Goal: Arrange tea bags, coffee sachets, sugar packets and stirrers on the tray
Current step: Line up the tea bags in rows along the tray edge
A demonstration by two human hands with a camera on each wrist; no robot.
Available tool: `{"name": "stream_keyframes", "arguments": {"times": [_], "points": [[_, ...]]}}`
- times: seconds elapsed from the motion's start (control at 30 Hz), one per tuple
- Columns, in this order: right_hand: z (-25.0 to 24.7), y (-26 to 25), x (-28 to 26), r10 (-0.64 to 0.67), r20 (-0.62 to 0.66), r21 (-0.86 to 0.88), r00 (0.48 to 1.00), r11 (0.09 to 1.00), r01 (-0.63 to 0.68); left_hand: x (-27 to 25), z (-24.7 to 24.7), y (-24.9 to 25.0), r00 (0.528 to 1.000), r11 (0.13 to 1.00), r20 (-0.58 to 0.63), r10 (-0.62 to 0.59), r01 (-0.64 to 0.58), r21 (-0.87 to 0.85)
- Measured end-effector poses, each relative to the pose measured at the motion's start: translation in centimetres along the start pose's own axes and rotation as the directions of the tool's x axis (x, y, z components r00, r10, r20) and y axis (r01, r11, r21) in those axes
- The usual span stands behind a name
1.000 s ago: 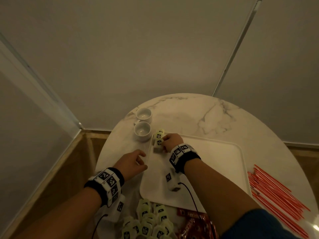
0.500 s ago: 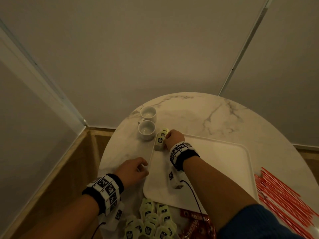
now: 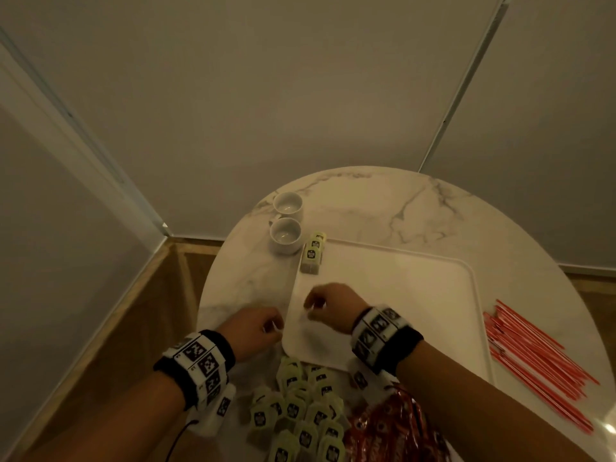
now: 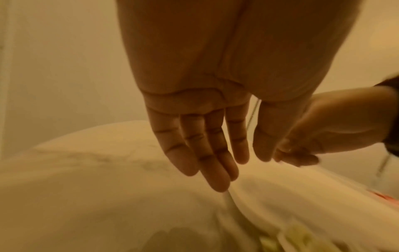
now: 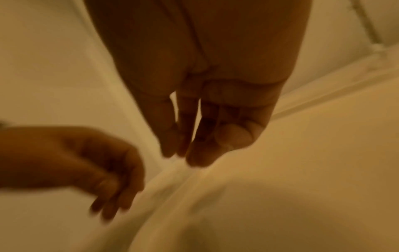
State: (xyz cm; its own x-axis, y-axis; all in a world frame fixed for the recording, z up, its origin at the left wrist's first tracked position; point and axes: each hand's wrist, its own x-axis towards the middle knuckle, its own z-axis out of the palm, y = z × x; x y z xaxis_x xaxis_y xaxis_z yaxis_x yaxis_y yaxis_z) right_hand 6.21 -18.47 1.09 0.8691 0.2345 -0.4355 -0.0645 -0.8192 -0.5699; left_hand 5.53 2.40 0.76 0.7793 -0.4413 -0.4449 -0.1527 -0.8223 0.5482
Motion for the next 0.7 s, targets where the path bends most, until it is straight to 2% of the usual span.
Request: {"name": "stream_keyframes", "arguments": {"times": [0.1, 0.23, 0.47, 0.7], "points": [[2.4, 0.0, -3.2, -0.012, 0.207, -0.195, 0.978, 0.979, 0.053, -1.1, 1.1, -0.3, 0.995, 0.994, 0.098, 0.004, -0.015, 0.110], [4.9, -0.2, -5.3, 0.011, 0.214, -0.291, 0.977, 0.955, 0.053, -2.2, 3.1, 0.4, 0.972, 0.990, 0.227, -0.056, 0.025, 0.138], [7.5, -1.0, -5.7, 0.060, 0.126, -0.299, 0.990, 0.954, -0.020, -2.6, 4.4, 1.3, 0.987, 0.991, 0.126, -0.098, 0.108, -0.077], [7.3, -0.6, -6.1, 0.060, -0.010, -0.101, 0.998, 0.993, -0.061, -2.9, 4.1, 1.7, 0.998, 0.969, 0.011, -0.063, 0.064, -0.240]]}}
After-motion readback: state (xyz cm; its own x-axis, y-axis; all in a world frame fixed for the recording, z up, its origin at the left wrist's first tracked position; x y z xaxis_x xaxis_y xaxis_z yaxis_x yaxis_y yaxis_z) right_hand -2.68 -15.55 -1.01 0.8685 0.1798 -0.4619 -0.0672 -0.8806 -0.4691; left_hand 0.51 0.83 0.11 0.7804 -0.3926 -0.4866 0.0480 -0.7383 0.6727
